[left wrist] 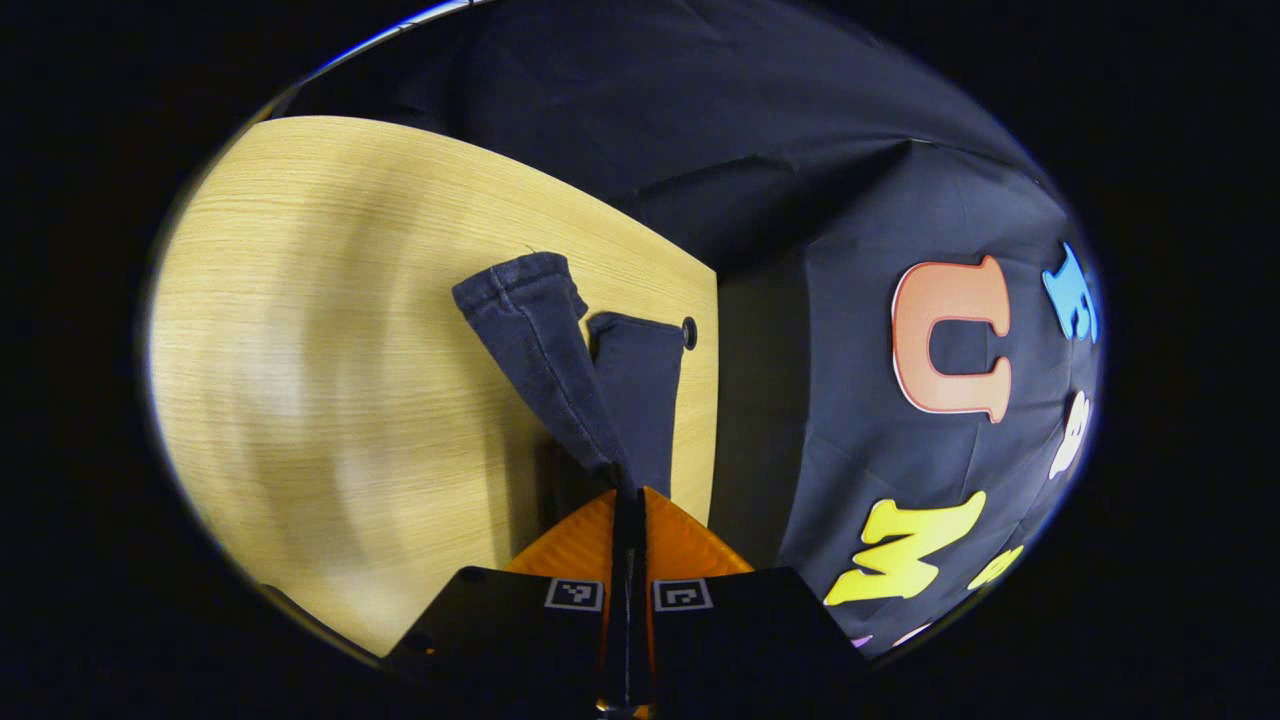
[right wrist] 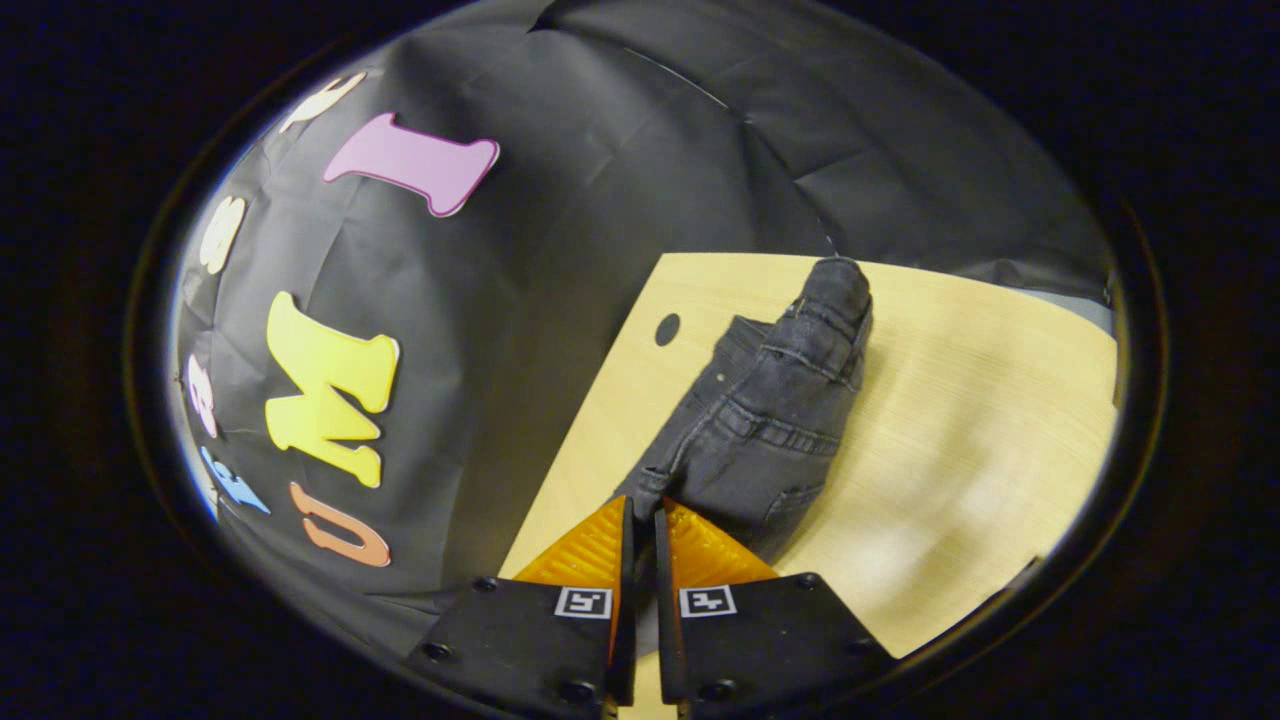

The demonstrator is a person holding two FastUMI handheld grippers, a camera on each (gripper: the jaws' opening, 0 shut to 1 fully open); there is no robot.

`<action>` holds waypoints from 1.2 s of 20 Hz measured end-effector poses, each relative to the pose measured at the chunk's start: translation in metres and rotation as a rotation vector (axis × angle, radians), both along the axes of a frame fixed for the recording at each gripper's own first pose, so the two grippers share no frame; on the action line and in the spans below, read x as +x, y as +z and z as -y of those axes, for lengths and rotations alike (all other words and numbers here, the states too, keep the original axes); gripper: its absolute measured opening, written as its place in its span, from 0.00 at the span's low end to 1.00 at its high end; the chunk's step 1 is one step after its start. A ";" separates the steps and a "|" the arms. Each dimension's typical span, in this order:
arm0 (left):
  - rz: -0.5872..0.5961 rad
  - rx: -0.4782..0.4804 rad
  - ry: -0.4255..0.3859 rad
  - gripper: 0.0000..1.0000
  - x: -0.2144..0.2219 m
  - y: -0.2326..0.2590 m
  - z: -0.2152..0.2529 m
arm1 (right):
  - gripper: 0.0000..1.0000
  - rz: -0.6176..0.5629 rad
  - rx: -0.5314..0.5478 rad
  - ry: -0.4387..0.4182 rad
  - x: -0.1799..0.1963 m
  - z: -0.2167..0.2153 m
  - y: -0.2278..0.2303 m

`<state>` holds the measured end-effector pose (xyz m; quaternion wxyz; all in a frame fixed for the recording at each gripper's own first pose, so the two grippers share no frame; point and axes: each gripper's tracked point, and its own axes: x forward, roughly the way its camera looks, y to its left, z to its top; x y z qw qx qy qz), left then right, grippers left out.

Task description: Grasp the waist and the cuffs of the jeans and fold them to make the two legs overlap; first hold the waist and fold one-third of the jeans toward the cuffs, then hold the cuffs and fold the remaining one-third in the same direction to finish folding.

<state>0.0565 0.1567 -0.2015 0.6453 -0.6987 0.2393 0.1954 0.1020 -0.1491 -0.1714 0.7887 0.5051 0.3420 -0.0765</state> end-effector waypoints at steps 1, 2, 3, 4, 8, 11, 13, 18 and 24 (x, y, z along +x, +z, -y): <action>-0.001 -0.001 -0.001 0.05 0.011 0.003 0.001 | 0.07 0.009 0.000 0.004 0.010 -0.003 0.000; -0.001 0.004 -0.002 0.05 0.024 0.004 0.000 | 0.10 0.011 0.000 0.010 0.023 -0.003 -0.002; -0.006 0.021 -0.014 0.05 0.036 0.003 0.000 | 0.10 0.017 -0.001 0.012 0.035 -0.005 -0.003; -0.010 0.041 -0.028 0.05 0.050 -0.001 0.002 | 0.10 0.017 -0.005 0.013 0.047 -0.006 -0.006; -0.050 0.101 -0.080 0.05 0.106 -0.019 0.006 | 0.10 0.015 -0.040 0.005 0.093 -0.013 -0.030; -0.065 0.157 -0.117 0.05 0.140 -0.032 0.011 | 0.10 0.011 -0.085 0.014 0.123 -0.018 -0.045; -0.072 0.185 -0.144 0.05 0.157 -0.040 0.014 | 0.10 0.002 -0.115 0.030 0.140 -0.020 -0.055; -0.116 0.190 -0.157 0.05 0.199 -0.074 0.020 | 0.10 -0.047 -0.134 0.035 0.174 -0.021 -0.089; -0.203 0.190 -0.190 0.05 0.204 -0.114 0.026 | 0.10 -0.133 -0.138 0.025 0.184 -0.021 -0.140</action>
